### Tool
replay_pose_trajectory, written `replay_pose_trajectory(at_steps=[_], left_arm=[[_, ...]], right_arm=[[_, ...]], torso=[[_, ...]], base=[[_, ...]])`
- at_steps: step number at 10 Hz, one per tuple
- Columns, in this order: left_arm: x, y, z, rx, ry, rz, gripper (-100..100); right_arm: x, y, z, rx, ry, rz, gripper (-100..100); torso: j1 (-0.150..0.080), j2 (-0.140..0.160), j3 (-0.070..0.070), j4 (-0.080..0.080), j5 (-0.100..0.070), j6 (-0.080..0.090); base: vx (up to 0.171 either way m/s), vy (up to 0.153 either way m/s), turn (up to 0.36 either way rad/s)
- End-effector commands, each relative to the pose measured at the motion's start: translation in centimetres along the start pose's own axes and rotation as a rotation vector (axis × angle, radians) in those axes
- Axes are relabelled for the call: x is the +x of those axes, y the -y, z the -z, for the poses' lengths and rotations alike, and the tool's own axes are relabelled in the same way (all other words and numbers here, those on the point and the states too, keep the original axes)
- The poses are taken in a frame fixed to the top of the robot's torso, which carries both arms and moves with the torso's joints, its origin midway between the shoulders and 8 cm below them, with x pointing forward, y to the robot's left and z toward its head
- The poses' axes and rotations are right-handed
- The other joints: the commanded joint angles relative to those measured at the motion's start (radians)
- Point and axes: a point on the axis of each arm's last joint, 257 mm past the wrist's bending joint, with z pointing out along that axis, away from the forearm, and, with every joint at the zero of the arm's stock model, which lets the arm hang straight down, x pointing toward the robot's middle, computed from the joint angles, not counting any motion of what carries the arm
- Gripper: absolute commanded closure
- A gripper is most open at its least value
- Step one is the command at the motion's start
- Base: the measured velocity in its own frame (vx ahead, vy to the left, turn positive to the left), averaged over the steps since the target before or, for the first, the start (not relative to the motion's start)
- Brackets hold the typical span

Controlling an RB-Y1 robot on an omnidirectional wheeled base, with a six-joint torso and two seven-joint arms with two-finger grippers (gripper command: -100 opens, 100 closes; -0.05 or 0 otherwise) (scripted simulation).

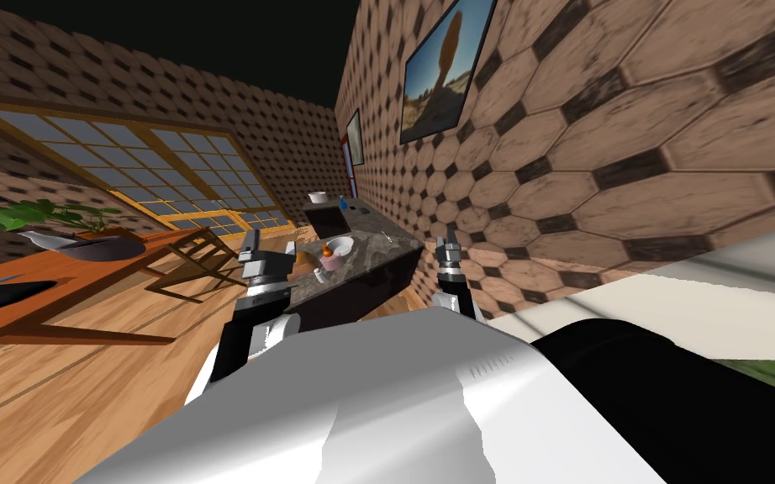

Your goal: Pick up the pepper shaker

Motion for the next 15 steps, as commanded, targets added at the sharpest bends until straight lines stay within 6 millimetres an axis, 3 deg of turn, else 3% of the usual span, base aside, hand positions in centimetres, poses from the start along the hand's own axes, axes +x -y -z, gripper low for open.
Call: replay_pose_trajectory(at_steps=[1,8,15], left_arm=[[-0.6,-1.4,-0.3,-0.046,0.003,0.028,-100],[-4.6,-7.3,-0.4,-0.246,0.087,0.192,-100],[-7.5,-11.1,0.4,-0.374,0.193,0.336,-100]], right_arm=[[0.0,0.0,0.0,0.0,0.0,0.0,0],[0.0,0.0,0.0,0.0,0.0,0.0,0],[0.0,0.0,0.0,0.0,0.0,0.0,0]], torso=[[0.0,0.0,0.0,0.0,0.0,0.0],[-0.001,0.002,0.001,0.001,0.0,0.0],[-0.001,0.0,0.0,0.0,0.0,0.0]], base=[[-0.044,-0.056,0.006],[-0.076,-0.077,0.011],[-0.051,-0.06,0.009]])
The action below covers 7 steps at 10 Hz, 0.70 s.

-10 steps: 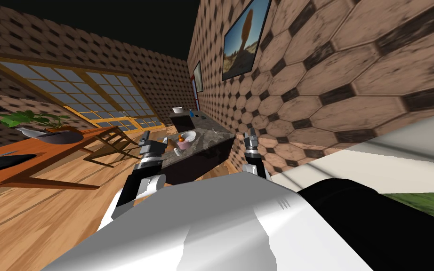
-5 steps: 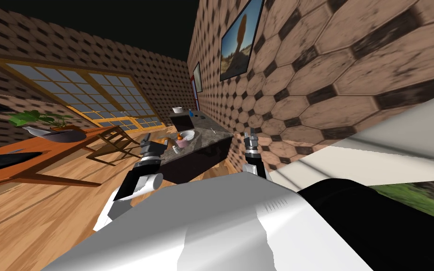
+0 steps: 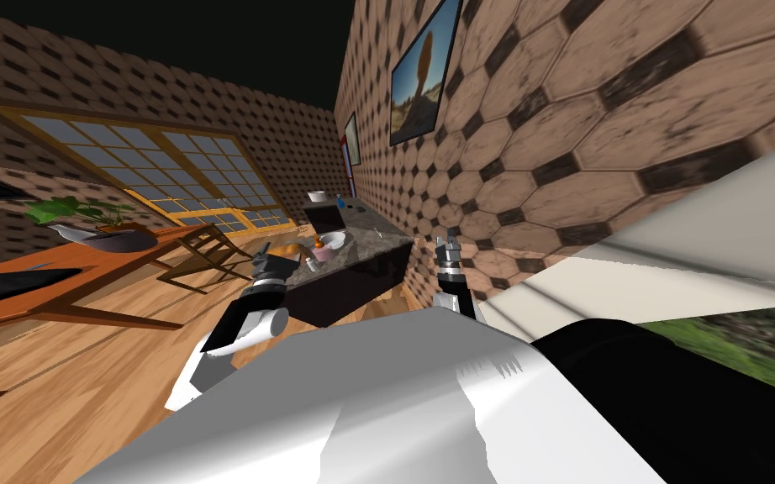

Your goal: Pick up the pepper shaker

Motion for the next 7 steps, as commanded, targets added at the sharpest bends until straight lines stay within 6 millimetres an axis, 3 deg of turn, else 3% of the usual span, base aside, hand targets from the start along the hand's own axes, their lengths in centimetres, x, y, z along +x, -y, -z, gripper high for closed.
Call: replay_pose_trajectory(at_steps=[1,7], left_arm=[[-1.4,-0.7,-0.3,-0.035,0.037,0.054,-100],[-5.1,-2.9,-0.5,-0.126,0.153,0.205,-100]], right_arm=[[0.0,0.0,0.0,0.0,0.0,0.0,0],[0.0,0.0,0.0,0.0,0.0,0.0,0]], torso=[[0.0,0.0,0.0,0.0,0.0,0.0],[0.001,-0.001,-0.001,0.0,0.0,0.0]], base=[[-0.044,-0.066,0.012],[-0.029,-0.051,0.014]])
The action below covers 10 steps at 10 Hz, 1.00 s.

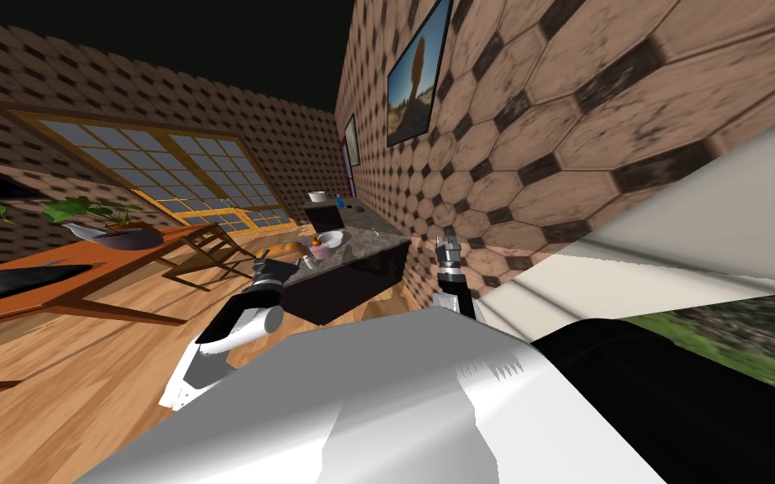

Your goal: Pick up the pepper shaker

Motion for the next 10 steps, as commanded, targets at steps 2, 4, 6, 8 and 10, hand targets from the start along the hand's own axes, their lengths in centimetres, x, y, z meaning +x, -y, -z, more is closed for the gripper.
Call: replay_pose_trajectory(at_steps=[2,4,6,8,10], left_arm=[[-1.7,-0.6,-0.2,-0.036,0.058,0.08,-100],[-3.0,-1.2,-0.3,-0.063,0.103,0.133,-100],[-4.2,-1.7,-0.3,-0.085,0.146,0.184,-100],[-5.4,-2.3,-0.2,-0.107,0.192,0.234,-100],[-6.6,-2.9,0.0,-0.127,0.238,0.286,-100]], right_arm=[[0.0,0.0,0.0,0.0,0.0,0.0,0],[0.0,0.0,0.0,0.0,0.0,0.0,0],[0.0,0.0,0.0,0.0,0.0,0.0,0],[0.0,0.0,0.0,0.0,0.0,0.0,0],[0.0,0.0,0.0,0.0,0.0,0.0,0]], torso=[[0.0,0.0,0.0,0.0,0.0,0.0],[0.001,-0.001,-0.001,0.0,0.0,0.0],[0.001,-0.002,-0.001,0.0,0.0,0.0],[0.001,-0.003,-0.001,-0.001,0.0,0.0],[0.002,-0.004,-0.002,-0.001,0.0,0.0]], base=[[-0.006,-0.04,0.018],[0.007,-0.038,0.017],[0.016,-0.036,0.019],[0.028,-0.03,0.022],[0.046,-0.022,0.021]])
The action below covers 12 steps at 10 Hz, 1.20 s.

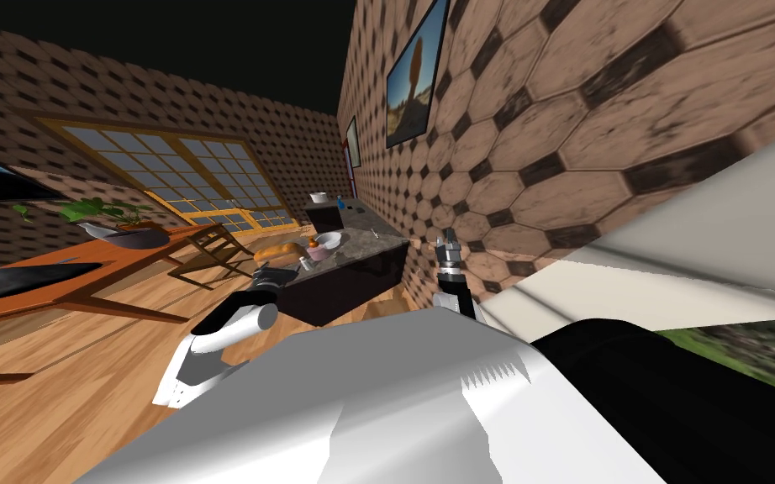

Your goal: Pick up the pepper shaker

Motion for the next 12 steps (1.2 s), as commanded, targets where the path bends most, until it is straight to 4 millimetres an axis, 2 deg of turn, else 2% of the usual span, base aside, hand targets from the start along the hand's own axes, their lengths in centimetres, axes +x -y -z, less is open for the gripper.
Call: replay_pose_trajectory(at_steps=[1,12], left_arm=[[-0.9,-0.4,-0.1,-0.018,0.035,0.032,-100],[-7.4,-1.9,0.5,-0.078,0.293,0.321,-100]], right_arm=[[0.0,0.0,0.0,0.0,0.0,0.0,0],[0.0,0.0,0.0,0.0,0.0,0.0,0]], torso=[[0.0,0.0,0.0,0.0,0.0,0.0],[0.001,-0.002,-0.001,-0.001,0.0,0.0]], base=[[0.05,-0.017,0.018],[0.079,-0.018,0.026]])
